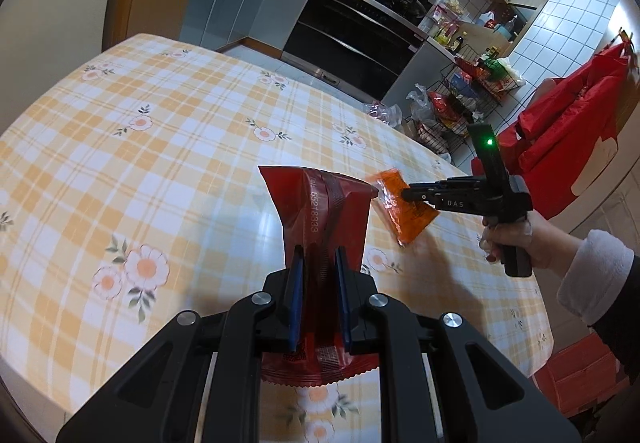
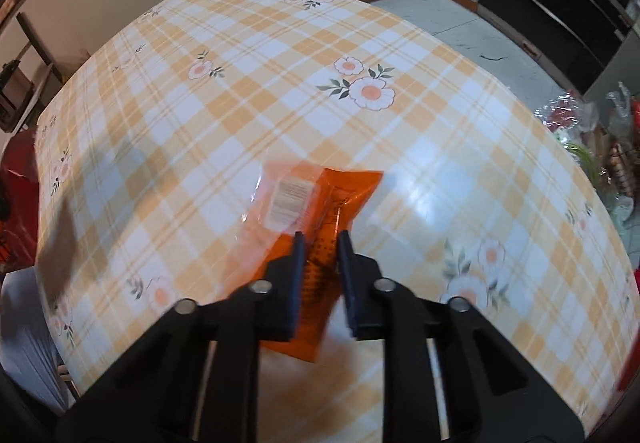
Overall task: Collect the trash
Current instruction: 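Grasp the orange snack packet with the right tool while the left tool holds the red wrapper, then carry both items over the brown bin and open both tools to drop them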
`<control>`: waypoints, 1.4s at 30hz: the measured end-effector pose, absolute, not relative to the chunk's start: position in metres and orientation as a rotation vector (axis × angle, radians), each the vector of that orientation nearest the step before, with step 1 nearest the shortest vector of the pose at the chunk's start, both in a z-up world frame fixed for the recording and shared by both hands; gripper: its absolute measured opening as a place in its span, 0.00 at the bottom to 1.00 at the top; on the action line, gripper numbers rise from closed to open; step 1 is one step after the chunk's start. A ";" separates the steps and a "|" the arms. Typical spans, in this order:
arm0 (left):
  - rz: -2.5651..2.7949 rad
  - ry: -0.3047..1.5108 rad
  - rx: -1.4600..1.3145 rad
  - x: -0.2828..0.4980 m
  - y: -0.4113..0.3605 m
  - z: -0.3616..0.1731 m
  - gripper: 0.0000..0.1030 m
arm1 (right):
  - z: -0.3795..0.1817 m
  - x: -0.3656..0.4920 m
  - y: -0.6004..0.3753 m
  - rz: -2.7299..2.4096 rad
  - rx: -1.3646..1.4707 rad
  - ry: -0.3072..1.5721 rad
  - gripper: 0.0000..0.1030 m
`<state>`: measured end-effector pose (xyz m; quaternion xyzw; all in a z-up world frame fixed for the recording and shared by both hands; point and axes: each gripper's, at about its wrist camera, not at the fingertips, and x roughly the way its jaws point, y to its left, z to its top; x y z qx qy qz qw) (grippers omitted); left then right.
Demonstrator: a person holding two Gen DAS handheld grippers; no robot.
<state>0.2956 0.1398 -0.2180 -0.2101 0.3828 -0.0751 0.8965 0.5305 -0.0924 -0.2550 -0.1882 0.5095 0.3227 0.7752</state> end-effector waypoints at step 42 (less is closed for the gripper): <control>-0.496 1.049 -0.220 0.103 0.023 -0.239 0.17 | -0.160 0.161 -0.222 0.647 0.220 0.740 0.17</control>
